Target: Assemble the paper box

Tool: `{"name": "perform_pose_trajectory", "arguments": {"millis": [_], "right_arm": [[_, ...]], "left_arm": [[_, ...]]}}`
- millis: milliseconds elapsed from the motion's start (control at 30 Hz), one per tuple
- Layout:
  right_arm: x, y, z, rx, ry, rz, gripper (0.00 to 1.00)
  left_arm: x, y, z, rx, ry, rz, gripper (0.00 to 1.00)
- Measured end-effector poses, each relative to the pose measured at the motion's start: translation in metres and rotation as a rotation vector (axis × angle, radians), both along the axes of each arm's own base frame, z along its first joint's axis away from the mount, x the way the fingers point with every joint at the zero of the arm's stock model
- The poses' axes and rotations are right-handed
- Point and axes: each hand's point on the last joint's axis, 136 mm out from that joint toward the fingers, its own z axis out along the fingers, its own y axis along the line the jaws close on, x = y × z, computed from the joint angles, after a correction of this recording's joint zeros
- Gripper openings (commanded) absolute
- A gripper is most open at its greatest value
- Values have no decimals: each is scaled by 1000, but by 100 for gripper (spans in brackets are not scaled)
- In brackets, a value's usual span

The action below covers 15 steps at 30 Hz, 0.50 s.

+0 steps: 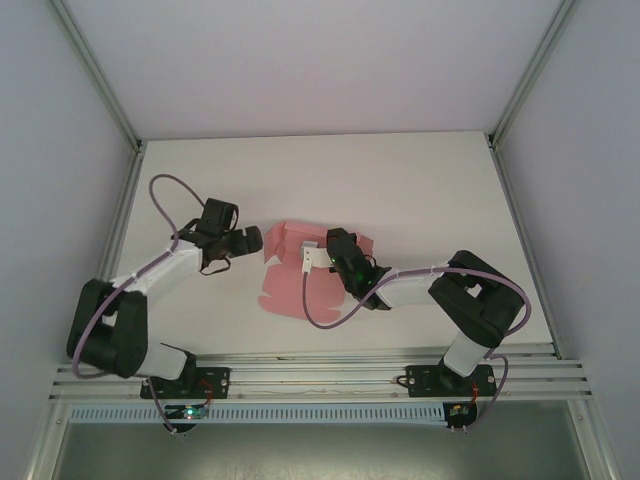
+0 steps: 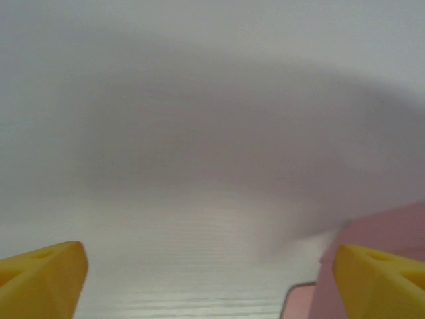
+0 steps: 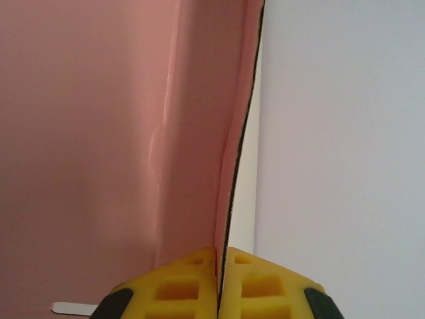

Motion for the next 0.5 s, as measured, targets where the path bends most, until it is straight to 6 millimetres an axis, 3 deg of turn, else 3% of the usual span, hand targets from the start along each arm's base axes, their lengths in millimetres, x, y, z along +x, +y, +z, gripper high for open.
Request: {"name": "perform_pose_trajectory", "arguments": {"millis": [167,367,500], "right_arm": [[0,0,0,0,0,0,0],[0,0,0,-1,0,0,0],[0,0,0,-2,0,-1,0]], "left_arm": [[5,-42,-7,-164,-12,-170,64],[-1,-72,-8,-219,-68,-314,60],[-6,-75,-12,-224,-95,-347,60]]}}
